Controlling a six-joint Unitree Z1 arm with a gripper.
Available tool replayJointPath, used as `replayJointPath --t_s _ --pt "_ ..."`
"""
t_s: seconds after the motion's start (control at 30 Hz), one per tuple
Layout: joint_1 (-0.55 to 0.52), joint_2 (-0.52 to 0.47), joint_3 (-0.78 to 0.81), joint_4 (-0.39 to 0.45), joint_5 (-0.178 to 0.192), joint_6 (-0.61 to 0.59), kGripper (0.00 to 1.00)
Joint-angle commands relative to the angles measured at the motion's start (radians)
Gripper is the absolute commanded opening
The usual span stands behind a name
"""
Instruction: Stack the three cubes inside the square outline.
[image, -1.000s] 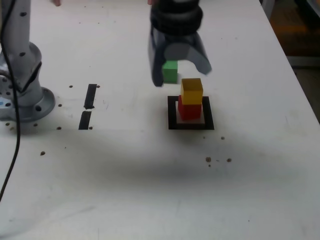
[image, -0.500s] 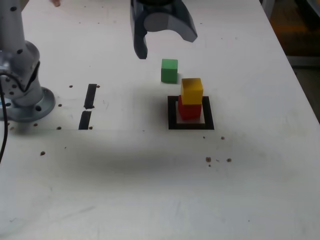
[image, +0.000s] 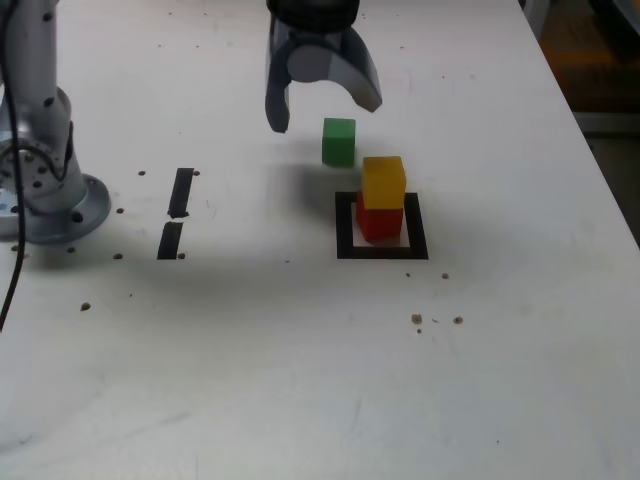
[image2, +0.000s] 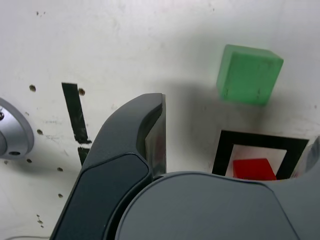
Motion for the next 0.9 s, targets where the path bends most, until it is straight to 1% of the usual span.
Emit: replayJointPath --t_s 0.0,0.33,0.5,0.63,0.87 --pt "0.014 0.018 0.005 -0.011 -0.003 0.026 0.98" --pt "0.095 0.079 0.032 -0.069 -0.026 0.176 0.98" --pt "0.117 0.103 0.029 -0.093 -0.033 0.237 0.97" --pt "0.123 0.119 0.023 -0.111 -0.034 0.269 0.96" --pt "0.128 0.133 0.02 -0.137 -0.037 0.285 0.95"
